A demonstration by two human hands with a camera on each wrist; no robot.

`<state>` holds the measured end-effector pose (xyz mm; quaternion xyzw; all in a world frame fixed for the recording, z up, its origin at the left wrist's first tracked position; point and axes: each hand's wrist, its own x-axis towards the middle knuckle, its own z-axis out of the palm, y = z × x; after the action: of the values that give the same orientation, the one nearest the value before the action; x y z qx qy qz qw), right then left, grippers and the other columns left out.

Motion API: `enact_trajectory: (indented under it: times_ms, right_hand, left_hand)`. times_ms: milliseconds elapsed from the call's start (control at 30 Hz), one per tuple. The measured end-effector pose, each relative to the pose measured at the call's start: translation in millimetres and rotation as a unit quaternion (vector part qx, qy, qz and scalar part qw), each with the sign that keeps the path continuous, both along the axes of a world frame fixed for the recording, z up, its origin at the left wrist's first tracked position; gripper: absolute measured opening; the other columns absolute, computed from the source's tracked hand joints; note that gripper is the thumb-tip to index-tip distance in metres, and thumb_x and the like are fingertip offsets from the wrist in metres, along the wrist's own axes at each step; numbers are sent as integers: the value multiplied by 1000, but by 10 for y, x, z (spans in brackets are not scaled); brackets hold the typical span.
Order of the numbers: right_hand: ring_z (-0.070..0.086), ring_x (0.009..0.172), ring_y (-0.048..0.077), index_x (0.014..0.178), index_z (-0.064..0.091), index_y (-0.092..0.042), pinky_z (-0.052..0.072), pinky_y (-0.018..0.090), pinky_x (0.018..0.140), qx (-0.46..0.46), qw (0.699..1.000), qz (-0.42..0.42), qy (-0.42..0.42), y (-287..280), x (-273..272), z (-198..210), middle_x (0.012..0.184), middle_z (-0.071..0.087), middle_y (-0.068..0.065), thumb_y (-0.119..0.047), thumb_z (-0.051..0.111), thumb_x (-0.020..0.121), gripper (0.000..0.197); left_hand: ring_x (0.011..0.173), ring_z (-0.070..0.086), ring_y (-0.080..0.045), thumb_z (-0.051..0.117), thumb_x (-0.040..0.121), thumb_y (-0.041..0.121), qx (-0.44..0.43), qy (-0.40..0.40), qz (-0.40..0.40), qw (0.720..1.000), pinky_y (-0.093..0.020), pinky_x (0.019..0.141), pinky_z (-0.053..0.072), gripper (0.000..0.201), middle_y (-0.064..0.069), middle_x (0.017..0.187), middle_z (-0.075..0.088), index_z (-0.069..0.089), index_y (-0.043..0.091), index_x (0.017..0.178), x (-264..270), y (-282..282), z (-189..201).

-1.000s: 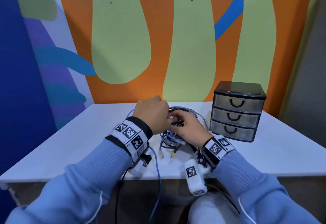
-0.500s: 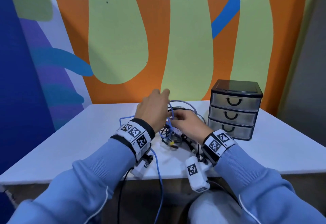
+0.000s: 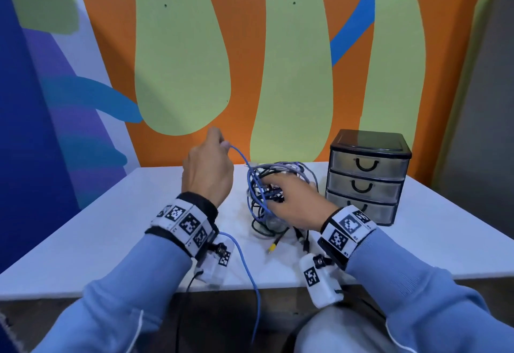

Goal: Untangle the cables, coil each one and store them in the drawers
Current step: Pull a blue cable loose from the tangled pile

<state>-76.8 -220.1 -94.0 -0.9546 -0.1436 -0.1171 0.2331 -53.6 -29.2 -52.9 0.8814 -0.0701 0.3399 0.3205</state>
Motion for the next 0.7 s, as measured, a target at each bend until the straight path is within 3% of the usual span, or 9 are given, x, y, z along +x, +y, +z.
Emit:
enact_trajectory:
  times_ms: [100, 167, 233, 300, 367, 433, 533, 600, 700]
  right_hand:
    - [64, 112, 15, 116, 73, -29, 49, 38, 100, 42, 998, 14, -32, -34, -36, -33, 115, 73, -13, -40, 80, 82, 37]
    - [66, 98, 15, 101, 78, -22, 55, 38, 89, 43, 998, 0, -53, -63, 11, -18, 102, 75, -8, -29, 88, 75, 29]
    - [66, 85, 19, 89, 78, -17, 57, 42, 79, 19, 998, -10, -61, -53, 48, 20, 89, 74, -2, -20, 88, 72, 19]
    - [64, 77, 22, 80, 74, -18, 55, 41, 69, -1, 998, 1, -64, -12, 69, 43, 80, 71, -1, -16, 84, 73, 12]
    - [62, 80, 24, 79, 69, -21, 47, 29, 61, -14, 997, 12, -74, 8, 69, 52, 84, 70, -1, -12, 78, 75, 13]
    - [60, 86, 18, 91, 74, -23, 41, 19, 62, 3, 996, 29, -85, 13, 35, 58, 93, 72, -3, -5, 76, 77, 22]
    - [64, 95, 13, 105, 75, -19, 48, 21, 74, 31, 995, 32, -84, 2, 17, 47, 103, 74, -6, -2, 78, 75, 35]
    - [62, 90, 13, 97, 74, -19, 44, 16, 69, 29, 996, 23, -82, -7, 22, 44, 98, 71, -7, -3, 81, 72, 30]
    - [64, 83, 17, 77, 75, -18, 52, 30, 70, -12, 995, 58, -82, -17, 43, 29, 92, 72, -5, -4, 82, 68, 17]
  left_hand:
    - [84, 57, -39, 47, 108, 27, 102, 26, -12, 994, -46, 71, 48, 15, -11, 91, 68, 57, 20, 101, 66, 104, 64]
    - [91, 61, -31, 49, 103, 21, 138, -11, -86, 987, -45, 79, 51, 20, -2, 103, 68, 63, 27, 116, 18, 137, 131]
    - [99, 60, -21, 51, 100, 18, 182, -17, -194, 964, -40, 84, 49, 40, 5, 112, 60, 60, 37, 134, -73, 126, 176]
    - [95, 60, -16, 54, 99, 29, 250, 10, -245, 937, -37, 80, 47, 39, 7, 109, 57, 61, 41, 135, -179, 60, 187]
    - [90, 62, -20, 61, 99, 42, 318, 25, -228, 920, -37, 73, 46, 24, 6, 98, 62, 72, 36, 121, -231, -10, 167]
    - [89, 65, -28, 67, 99, 44, 361, 31, -165, 917, -37, 67, 45, 20, 0, 92, 69, 78, 28, 105, -236, -47, 160]
    - [86, 63, -35, 66, 101, 41, 388, 24, -64, 919, -34, 65, 39, 22, -7, 95, 72, 78, 23, 103, -208, -42, 154]
    - [83, 57, -34, 69, 100, 45, 392, 36, -40, 919, -36, 68, 39, 23, -8, 99, 71, 78, 24, 106, -191, -25, 162]
    - [81, 52, -31, 72, 98, 44, 384, 66, -46, 920, -36, 70, 40, 20, -5, 99, 69, 77, 27, 108, -156, 24, 194]
